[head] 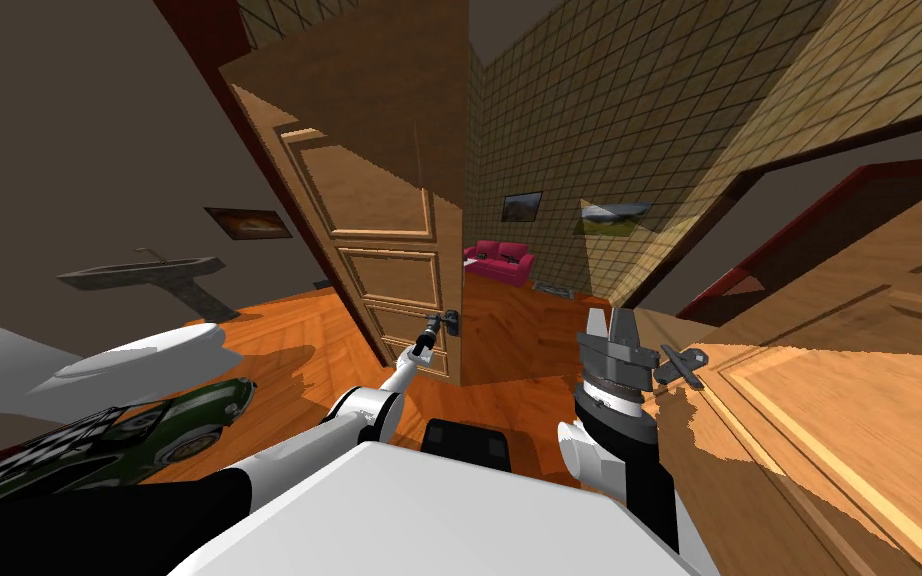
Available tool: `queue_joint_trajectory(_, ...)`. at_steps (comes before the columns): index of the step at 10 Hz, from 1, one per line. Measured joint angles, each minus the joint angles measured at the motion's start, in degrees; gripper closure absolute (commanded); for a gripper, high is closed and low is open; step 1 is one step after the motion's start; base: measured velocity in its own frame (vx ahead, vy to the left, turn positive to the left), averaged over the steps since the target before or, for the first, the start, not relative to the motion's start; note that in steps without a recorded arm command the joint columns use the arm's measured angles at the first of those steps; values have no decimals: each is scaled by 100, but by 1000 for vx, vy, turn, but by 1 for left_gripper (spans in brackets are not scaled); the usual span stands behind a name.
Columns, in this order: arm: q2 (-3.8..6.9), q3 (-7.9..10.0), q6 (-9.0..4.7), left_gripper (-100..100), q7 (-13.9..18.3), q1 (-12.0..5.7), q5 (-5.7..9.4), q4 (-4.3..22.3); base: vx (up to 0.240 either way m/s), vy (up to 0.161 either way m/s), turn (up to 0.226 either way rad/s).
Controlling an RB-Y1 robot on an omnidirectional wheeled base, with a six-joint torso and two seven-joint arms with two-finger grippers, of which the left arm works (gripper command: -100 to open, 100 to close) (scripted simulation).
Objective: Push the door open
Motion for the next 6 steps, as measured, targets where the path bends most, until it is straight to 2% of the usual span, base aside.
queue_joint_trajectory(4, 50, 155, -49, 100, -68, -43, 67, 75, 111, -65, 43)
queue_joint_trajectory(5, 64, 165, 12, 100, -63, 43, 70, -39, 153, -90, 62)
queue_joint_trajectory(6, 69, 215, 15, 100, -90, 39, 86, -9, 157, -81, 48)
